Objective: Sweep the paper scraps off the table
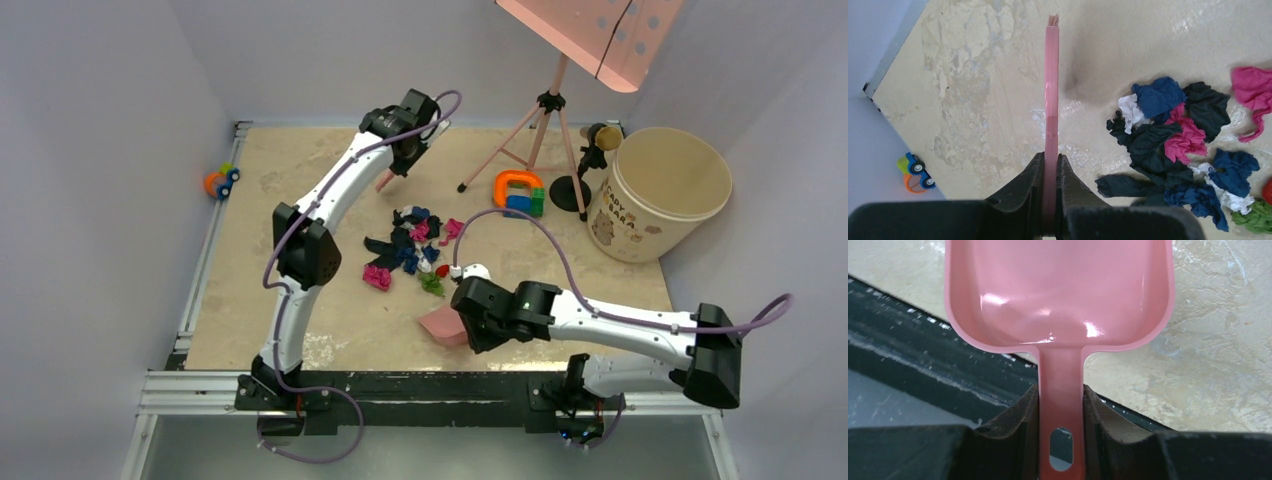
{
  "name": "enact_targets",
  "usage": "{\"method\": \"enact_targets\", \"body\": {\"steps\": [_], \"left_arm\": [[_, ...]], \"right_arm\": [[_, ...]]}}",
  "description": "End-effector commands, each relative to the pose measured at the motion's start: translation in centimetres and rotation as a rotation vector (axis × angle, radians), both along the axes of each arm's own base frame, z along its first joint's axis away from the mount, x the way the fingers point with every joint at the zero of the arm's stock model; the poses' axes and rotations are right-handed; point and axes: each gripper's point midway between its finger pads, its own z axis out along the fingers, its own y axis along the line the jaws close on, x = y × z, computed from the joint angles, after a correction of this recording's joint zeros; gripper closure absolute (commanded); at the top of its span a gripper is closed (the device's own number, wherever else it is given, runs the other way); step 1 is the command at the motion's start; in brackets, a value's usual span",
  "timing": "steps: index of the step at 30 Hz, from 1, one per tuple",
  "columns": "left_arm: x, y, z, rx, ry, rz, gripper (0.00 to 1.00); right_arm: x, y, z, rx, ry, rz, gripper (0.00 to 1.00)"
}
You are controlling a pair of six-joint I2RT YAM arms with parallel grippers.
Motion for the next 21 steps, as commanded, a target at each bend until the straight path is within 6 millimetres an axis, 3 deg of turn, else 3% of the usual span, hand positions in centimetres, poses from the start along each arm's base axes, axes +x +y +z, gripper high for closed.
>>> {"method": "enact_targets", "body": {"steps": [1, 10, 21], "left_arm": [[-0.9, 0.1, 1.2, 0.021, 0.025, -0.078, 1.0], [-7.5, -2.4, -0.6, -0.077, 0.262, -0.209, 1.0], [-14.9, -3.5, -1.9, -0.121, 0.554, -0.294, 1.0]], "right_arm": [[1.5, 1.3, -1.9, -0.013, -0.048, -0.069, 1.0], [5.6, 3.2, -4.4, -0.118, -0.195, -0.091, 1.0], [8.8, 6.1, -4.0, -0.08, -0.268, -0.076, 1.0]]}}
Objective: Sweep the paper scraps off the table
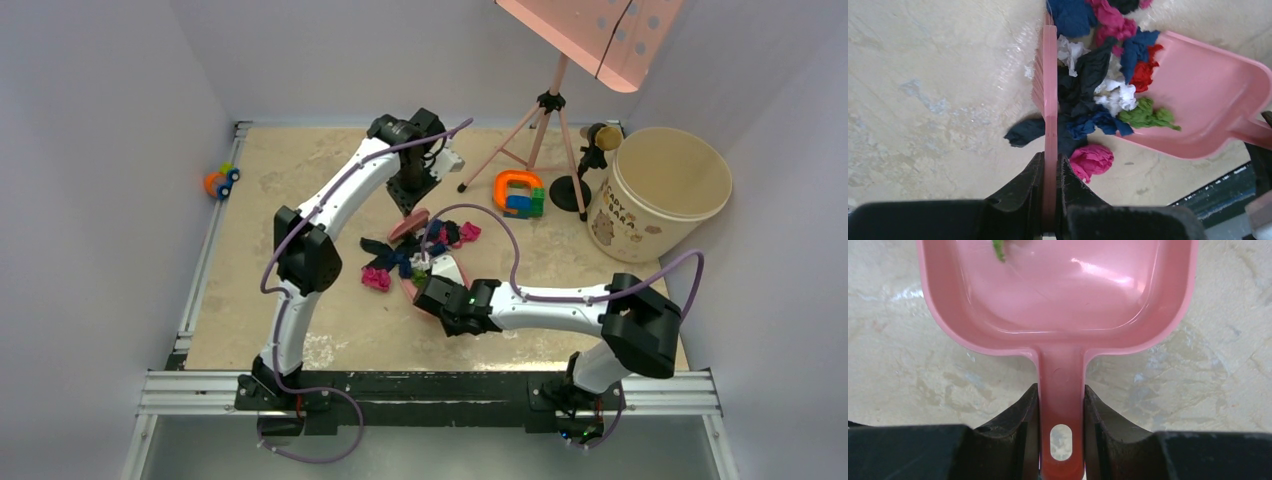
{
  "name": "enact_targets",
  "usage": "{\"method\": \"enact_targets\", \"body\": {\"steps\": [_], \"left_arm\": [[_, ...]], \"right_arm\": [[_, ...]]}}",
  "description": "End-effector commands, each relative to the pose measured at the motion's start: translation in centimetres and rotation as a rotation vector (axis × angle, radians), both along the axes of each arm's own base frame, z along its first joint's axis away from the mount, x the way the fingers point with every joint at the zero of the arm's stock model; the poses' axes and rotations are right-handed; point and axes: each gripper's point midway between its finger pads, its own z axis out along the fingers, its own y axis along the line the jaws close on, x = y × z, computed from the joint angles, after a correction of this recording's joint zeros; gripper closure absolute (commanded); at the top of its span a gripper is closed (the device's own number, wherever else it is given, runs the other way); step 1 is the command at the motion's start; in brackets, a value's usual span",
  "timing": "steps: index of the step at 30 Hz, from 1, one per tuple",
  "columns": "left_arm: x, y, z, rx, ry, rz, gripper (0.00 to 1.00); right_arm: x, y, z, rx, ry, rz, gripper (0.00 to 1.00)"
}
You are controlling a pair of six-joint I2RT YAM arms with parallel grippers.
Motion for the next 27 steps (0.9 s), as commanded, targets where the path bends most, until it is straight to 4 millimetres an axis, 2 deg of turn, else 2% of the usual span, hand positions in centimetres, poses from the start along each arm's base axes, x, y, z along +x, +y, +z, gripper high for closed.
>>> {"method": "enact_targets", "body": {"steps": [1, 6, 12, 20, 27], "left_arm": [[-4.8, -0.1, 1.9, -0.042, 0.123, -0.05, 1.0], [-6.2, -0.1, 3.2, -0.09, 0.134, 0.008, 1.0], [-7.5, 0.2, 5.3, -0.139, 0.114, 0.054, 1.0], [-6.0, 2.3, 7.1, -0.085, -0.017, 0.187, 1.0], [-4.6, 3.1, 7.9, -0.2, -0.061, 0.38, 1.0]], "right_arm": [[2.8, 2.3, 1.9, 0.071, -0.08, -0.007, 1.0], [4.3, 2.7, 2.4, 0.089, -0.105, -0.007, 1.0], [4.6, 2.7, 2.2, 0.081, -0.108, -0.012, 1.0], [4.3, 1.3, 3.4, 0.125, -0.149, -0.036, 1.0], [3.2, -0.3, 6.8, 0.219, -0.173, -0.05, 1.0]]}}
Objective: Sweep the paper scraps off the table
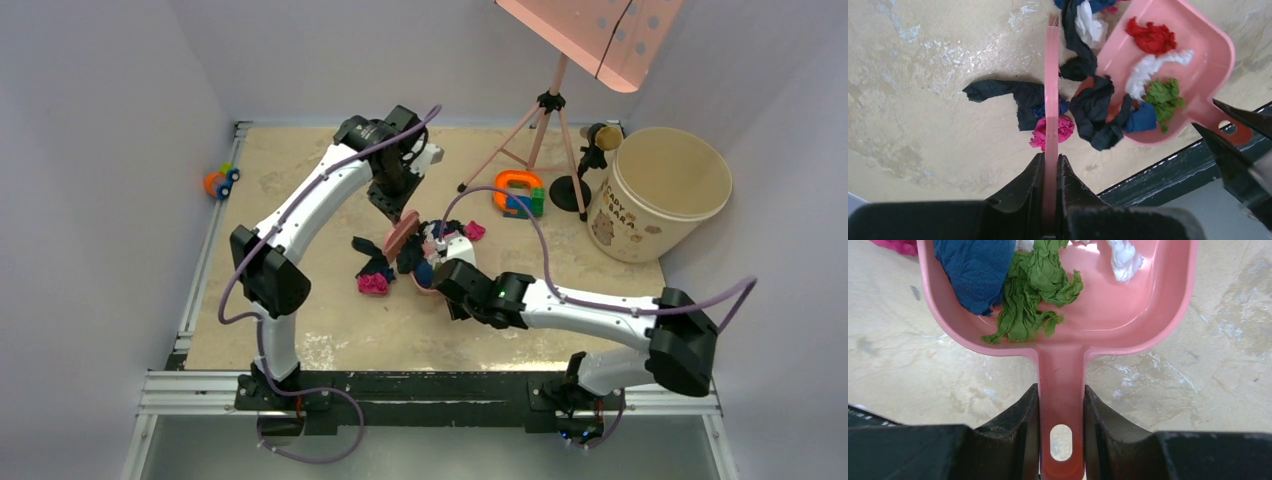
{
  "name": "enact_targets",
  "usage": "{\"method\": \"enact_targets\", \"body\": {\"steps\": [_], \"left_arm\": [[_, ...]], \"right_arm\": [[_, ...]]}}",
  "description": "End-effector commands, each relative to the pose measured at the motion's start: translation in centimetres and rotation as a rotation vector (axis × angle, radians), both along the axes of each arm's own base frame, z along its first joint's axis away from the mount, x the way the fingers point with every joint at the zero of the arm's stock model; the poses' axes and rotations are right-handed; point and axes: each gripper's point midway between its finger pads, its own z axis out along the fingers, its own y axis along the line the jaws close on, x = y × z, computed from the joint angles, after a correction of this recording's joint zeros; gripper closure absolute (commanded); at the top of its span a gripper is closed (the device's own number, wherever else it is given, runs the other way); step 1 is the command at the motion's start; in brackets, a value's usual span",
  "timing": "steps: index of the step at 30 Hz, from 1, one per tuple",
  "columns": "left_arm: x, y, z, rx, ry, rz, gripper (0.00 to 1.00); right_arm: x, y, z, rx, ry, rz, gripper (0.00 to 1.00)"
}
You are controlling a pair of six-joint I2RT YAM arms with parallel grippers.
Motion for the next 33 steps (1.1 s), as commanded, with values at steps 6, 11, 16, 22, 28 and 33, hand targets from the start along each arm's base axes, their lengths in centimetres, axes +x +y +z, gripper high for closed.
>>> {"method": "enact_targets", "body": {"steps": [6, 11, 16, 22, 28, 33], "left_arm": [[1.2, 1.3, 2.8, -0.234, -0.129, 0.245, 1.0], [0.3, 1.2, 2.7, -0.273, -0.124, 0.27, 1.0], [-0.4, 1.4, 2.4, -0.294, -0.121, 0.301, 1.0], [-1.6, 1.7, 2.8, -0.327, -0.11, 0.336, 1.0], [-3.0, 2.9, 3.2, -0.318, -0.127, 0.345, 1.0], [-4.4, 3.6, 3.0, -0.321, -0.131, 0.34, 1.0]], "right_arm": [[-1.0, -1.8, 5.4, 0.126, -0.046, -0.013, 1.0], [-2.0, -3.1, 7.1, 0.147, -0.04, -0.015, 1.0], [-2.6, -4.4, 8.3, 0.164, -0.026, -0.038, 1.0], [-3.2, -4.3, 7.7, 0.26, 0.063, -0.03, 1.0], [-2.3, -5.2, 11.0, 0.304, 0.03, -0.083, 1.0], [0.1, -8.2, 13.2, 0.273, -0.018, -0.195, 1.0]]}}
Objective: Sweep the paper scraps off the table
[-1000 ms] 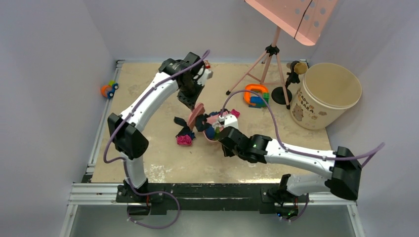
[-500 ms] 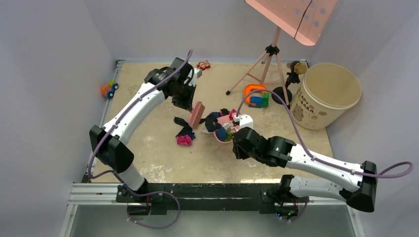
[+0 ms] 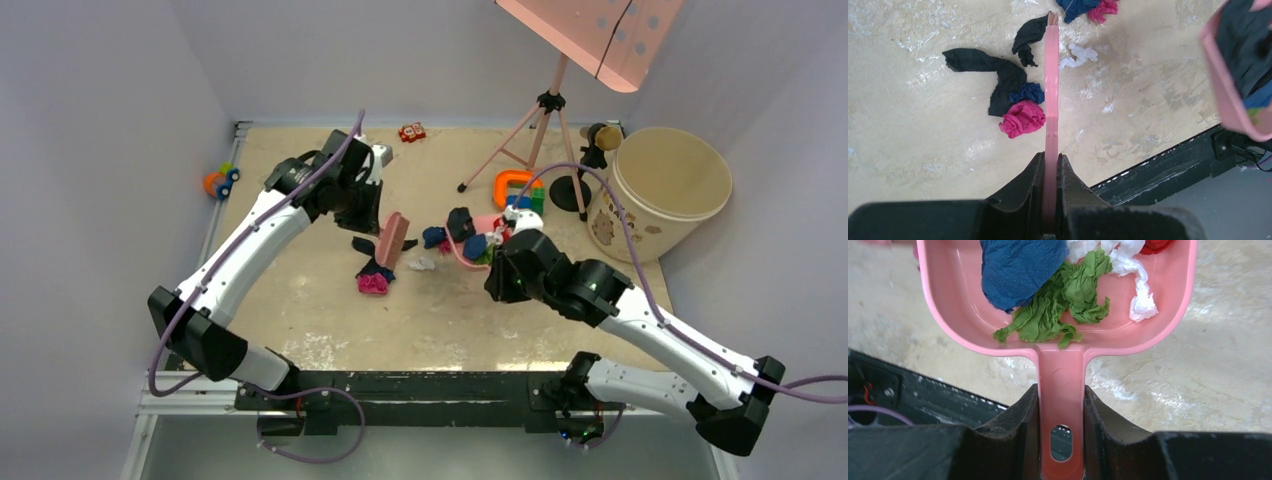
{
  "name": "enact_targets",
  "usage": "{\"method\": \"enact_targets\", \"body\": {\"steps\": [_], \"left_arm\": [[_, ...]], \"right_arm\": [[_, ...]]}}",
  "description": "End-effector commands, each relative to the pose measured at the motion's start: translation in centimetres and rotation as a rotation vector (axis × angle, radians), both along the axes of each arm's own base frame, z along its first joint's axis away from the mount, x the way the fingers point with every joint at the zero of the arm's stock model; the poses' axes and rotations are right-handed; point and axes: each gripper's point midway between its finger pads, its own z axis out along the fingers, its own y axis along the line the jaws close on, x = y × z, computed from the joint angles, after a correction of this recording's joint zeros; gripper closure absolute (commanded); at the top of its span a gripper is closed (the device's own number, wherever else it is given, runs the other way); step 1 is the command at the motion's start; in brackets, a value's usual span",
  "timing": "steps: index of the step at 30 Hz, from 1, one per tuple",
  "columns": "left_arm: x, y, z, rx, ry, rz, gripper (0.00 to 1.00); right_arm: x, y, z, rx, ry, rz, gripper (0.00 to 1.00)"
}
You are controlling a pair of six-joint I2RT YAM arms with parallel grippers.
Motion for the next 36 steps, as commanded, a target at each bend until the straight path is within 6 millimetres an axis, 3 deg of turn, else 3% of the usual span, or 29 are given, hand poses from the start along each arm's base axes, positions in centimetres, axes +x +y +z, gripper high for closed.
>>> {"method": "enact_targets", "body": {"steps": [1, 7, 13, 22, 29, 36], "left_arm": [[-0.9, 0.3, 0.9, -0.04, -0.042, 0.007, 1.0], [-2.6, 1.1, 0.3, -0.048, -0.04, -0.005, 1.0], [-4.3, 1.3, 0.5, -0.075, -0.035, -0.037, 1.0], [-5.9, 1.6, 0.1, -0.078, -0.022, -0.098, 1.0], [-6.3, 1.1, -0.7, -0.094, -0.006, -0.14, 1.0], [-6.4, 0.5, -1.6, -0.111, 0.018, -0.162, 1.0]], "right_arm": [[2.4, -2.5, 3.7, 0.016, -0.057, -0.112, 1.0], [4.2, -8.1, 5.9, -0.126, -0.086, -0.335, 1.0], [4.9, -11.1, 8.3, -0.192, -0.117, -0.48, 1.0], [5.0, -17.5, 11.5, -0.281, -0.115, -0.702, 1.0], [5.5, -21.1, 12.2, -0.308, -0.085, -0.799, 1.0], [9.2, -23.6, 14.1, -0.186, -0.122, -0.844, 1.0]]}}
